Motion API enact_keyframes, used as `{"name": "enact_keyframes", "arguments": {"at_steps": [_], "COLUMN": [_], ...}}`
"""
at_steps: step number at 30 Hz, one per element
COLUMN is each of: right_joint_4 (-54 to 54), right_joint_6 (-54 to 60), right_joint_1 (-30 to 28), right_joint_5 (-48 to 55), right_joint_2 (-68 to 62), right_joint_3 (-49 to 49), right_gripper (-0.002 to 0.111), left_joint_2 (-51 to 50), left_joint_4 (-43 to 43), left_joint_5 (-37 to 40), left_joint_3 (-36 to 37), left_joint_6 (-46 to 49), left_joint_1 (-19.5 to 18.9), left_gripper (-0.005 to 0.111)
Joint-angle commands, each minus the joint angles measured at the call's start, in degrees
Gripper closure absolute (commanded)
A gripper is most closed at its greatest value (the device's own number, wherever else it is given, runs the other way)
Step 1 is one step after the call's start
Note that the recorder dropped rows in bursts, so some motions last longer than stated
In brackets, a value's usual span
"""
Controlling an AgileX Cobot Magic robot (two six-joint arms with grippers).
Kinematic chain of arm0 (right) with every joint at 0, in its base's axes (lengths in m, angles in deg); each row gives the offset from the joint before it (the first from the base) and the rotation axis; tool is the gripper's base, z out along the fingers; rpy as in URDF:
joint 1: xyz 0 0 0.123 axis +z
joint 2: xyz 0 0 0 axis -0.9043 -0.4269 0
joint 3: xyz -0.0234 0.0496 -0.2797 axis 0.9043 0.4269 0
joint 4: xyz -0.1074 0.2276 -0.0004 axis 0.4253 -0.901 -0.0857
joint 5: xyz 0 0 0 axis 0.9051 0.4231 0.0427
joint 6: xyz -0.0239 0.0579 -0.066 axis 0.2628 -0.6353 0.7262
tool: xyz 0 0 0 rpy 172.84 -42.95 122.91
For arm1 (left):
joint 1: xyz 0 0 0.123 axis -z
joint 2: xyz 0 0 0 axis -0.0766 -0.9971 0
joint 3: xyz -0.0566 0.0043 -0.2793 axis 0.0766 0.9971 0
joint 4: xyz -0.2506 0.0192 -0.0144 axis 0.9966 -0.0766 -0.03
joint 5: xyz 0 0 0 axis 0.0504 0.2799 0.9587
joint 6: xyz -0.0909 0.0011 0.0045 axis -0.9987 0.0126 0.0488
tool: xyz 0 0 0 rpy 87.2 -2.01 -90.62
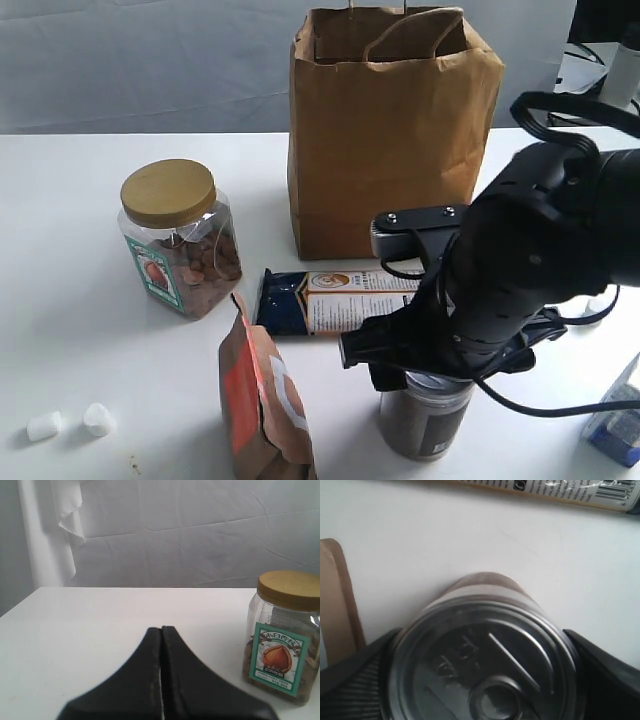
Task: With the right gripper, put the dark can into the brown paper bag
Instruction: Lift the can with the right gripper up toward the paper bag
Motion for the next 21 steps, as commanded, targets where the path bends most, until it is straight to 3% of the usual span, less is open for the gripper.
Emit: {"name": "enact_keyframes", "arguments": {"at_steps": [1, 4, 8, 14, 21], "right_joint_4": [-0.19, 0.81, 10.60, 19.18, 28.24], "right_joint_6": [0.98, 0.98, -1.20, -4.06, -3.93], "right_joint_1": [1.03, 1.89, 2.14, 2.14, 2.14], "right_joint_5": [-6.80, -10.59, -10.91, -19.86, -27.57], "right_joint_2": [0.74, 3.41, 12.31, 32.35, 36.75], "right_joint_3": [1.24, 1.24, 1.24, -1.17, -7.45], "right_gripper": [0.108, 0.108, 0.108, 0.108, 0.108], "left_joint_2": [0.20, 0.20, 0.20, 0.20, 0.20], "left_joint_4": [-0.15, -0.15, -0.15, -0.15, -0.15], "left_joint_5": [-0.36, -0.36, -0.36, -0.36, -0.36], "left_joint_3": [0.20, 0.20, 0.20, 0.20, 0.20], "left_joint_6": [-0.18, -0.18, -0.18, -0.18, -0.18], "left_joint_1": [0.35, 0.35, 0.35, 0.35, 0.35], "left_gripper": [0.107, 0.107, 0.107, 0.107, 0.107]}}
